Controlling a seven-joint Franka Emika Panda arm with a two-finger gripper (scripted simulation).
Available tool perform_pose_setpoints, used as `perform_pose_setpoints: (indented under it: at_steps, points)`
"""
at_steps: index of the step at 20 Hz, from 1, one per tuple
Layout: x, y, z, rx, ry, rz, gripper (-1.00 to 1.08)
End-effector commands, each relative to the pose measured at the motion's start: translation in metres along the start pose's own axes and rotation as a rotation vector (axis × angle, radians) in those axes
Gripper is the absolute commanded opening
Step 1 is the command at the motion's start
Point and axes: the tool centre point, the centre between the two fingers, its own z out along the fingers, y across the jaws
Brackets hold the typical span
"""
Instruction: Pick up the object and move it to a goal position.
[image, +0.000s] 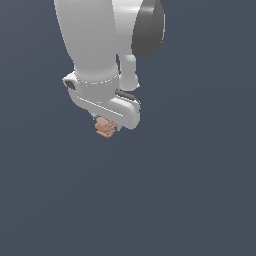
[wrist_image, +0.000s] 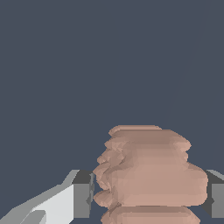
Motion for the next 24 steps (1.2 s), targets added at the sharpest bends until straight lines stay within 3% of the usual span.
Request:
perform_pose_setpoints:
  at_steps: [1, 24]
  points:
    - [0.01, 0.002, -0.015, 0.0, -0.001, 0.0, -1.0]
    - [0.069, 0.014, -0.102, -0.001, -0.001, -0.001, -1.0]
